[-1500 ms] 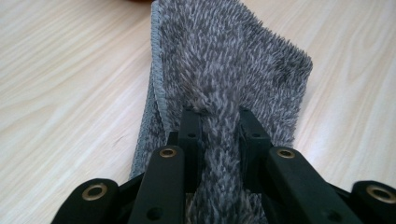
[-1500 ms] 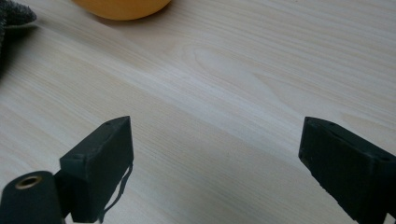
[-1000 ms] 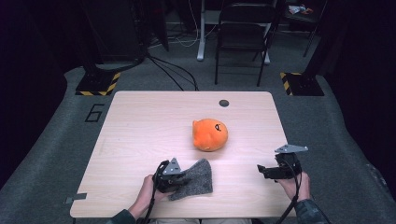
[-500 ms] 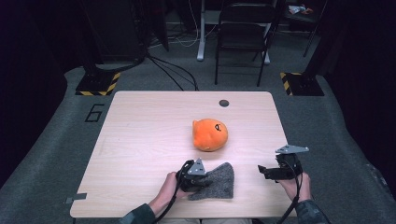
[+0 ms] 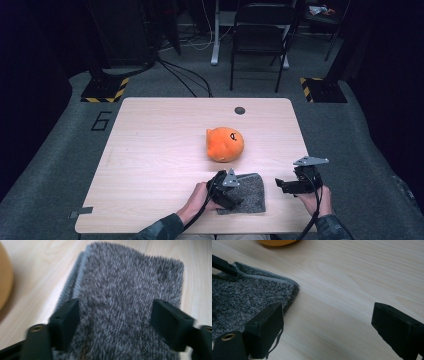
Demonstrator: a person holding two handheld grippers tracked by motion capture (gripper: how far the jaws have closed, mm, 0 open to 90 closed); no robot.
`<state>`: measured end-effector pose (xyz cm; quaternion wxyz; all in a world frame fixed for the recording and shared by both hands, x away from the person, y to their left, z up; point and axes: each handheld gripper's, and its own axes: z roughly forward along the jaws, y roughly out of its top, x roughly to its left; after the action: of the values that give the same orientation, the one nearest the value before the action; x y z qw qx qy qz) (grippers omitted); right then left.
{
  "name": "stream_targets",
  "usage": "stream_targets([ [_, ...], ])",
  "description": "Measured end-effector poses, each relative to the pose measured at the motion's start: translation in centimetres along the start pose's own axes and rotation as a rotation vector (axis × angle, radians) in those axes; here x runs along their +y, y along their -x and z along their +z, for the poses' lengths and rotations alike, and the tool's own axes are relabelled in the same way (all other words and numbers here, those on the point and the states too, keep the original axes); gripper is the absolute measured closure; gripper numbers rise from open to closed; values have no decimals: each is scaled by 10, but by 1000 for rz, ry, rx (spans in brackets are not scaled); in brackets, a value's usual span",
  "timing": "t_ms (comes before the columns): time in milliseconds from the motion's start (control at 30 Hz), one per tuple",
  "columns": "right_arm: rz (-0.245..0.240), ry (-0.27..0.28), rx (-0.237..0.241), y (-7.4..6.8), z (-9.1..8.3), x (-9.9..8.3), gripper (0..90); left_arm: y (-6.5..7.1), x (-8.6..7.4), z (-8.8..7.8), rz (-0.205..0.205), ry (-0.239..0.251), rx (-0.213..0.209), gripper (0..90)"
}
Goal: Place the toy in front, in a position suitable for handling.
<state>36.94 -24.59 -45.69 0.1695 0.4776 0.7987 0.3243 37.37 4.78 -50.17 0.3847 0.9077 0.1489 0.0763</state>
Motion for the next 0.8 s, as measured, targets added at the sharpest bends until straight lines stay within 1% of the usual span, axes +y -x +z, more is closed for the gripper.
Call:
stream_targets([
  [33, 0, 0, 0, 0, 0, 0, 100, 0, 0, 0, 0, 0, 0, 197],
  [67, -14, 1, 5, -1, 0, 1, 100, 1, -1, -8, -8, 15, 10, 191],
  [100, -12, -2, 7, -2, -1, 1, 100, 0, -1, -13, -13, 29, 8, 167],
  [133, -2, 2, 2, -5, -1, 2, 100, 0, -2, -18, -20, 37, 17, 153],
  [167, -26, 6, 6, -5, -2, 2, 100, -1, -3, -24, -17, 43, 25, 151],
  [200, -16, 9, 13, -7, -3, 3, 100, -1, -5, -30, -37, 62, 24, 147],
  [233, -16, 9, 13, -7, -3, 3, 100, -1, -5, -30, -37, 62, 24, 148],
  [267, -30, 18, 16, -11, -3, 4, 101, -4, -10, -44, -48, 74, 48, 139],
  [300, -20, 17, 21, -13, -3, 5, 101, -6, -14, -50, -58, 84, 64, 133],
  [333, -40, 14, 22, -15, -3, 5, 101, -8, -18, -57, -76, 82, 77, 132],
  [400, -50, 18, 30, -20, -4, 7, 101, -13, -29, -71, -114, 98, 111, 107],
  [467, -51, 23, 42, -25, -3, 9, 101, -18, -41, -85, -141, 96, 147, 101],
  [500, -62, 25, 44, -26, -2, 9, 101, -22, -49, -93, -161, 94, 179, 96],
  [567, -67, 29, 51, -31, 0, 11, 101, -28, -61, -103, -189, 90, 206, 84],
  [600, -72, 29, 54, -34, 1, 12, 101, -28, -61, -103, -189, 90, 206, 80],
  [633, -77, 28, 61, -38, 2, 13, 102, -34, -73, -113, -220, 84, 260, 78],
  [667, -83, 25, 67, -41, 4, 14, 102, -38, -79, -117, -229, 77, 283, 73],
  [733, -105, 22, 77, -49, 8, 16, 103, -45, -91, -125, -270, 75, 317, 61],
  [767, -111, 17, 80, -53, 10, 17, 104, -49, -96, -128, -281, 63, 327, 59],
  [800, -120, 18, 86, -56, 12, 17, 107, -52, -101, -129, -304, 58, 340, 55],
])
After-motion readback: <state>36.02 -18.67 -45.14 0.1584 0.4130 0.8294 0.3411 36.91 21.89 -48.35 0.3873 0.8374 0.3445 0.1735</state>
